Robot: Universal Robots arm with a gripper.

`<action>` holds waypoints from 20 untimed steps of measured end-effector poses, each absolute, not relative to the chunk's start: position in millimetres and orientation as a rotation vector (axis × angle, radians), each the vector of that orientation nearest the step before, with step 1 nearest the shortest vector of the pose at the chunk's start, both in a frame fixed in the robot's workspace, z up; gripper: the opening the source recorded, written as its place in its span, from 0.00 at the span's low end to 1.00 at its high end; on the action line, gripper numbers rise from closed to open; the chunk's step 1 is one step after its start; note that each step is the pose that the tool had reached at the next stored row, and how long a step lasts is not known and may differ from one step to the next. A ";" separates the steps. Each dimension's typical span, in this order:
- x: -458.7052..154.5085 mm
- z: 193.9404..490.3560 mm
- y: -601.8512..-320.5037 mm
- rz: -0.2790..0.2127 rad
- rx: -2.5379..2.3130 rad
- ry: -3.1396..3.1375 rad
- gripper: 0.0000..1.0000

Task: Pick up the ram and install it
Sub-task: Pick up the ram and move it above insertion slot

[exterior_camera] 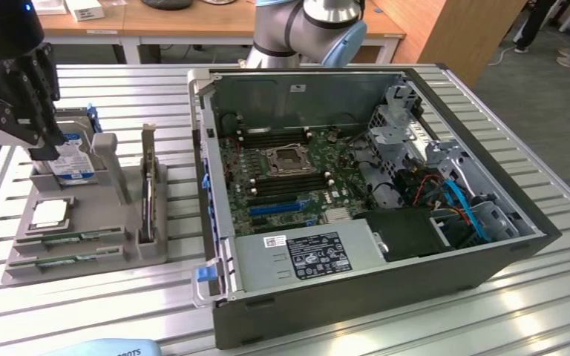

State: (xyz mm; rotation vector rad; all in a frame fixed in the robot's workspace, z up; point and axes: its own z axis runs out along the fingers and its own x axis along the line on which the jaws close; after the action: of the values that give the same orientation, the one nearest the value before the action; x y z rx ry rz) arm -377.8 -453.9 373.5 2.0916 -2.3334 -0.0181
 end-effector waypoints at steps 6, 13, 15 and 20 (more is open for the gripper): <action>-377.7 363.0 -453.9 -0.020 2.092 -2.334 0.29; -377.7 351.6 -453.9 -0.021 2.093 -2.334 0.29; -377.8 348.5 -453.9 -0.021 2.092 -2.334 0.29; -377.9 341.4 -453.9 -0.021 2.093 -2.334 0.29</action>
State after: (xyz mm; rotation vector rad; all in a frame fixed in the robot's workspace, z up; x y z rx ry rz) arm -377.9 -453.9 341.4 2.0925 -2.3342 -0.0206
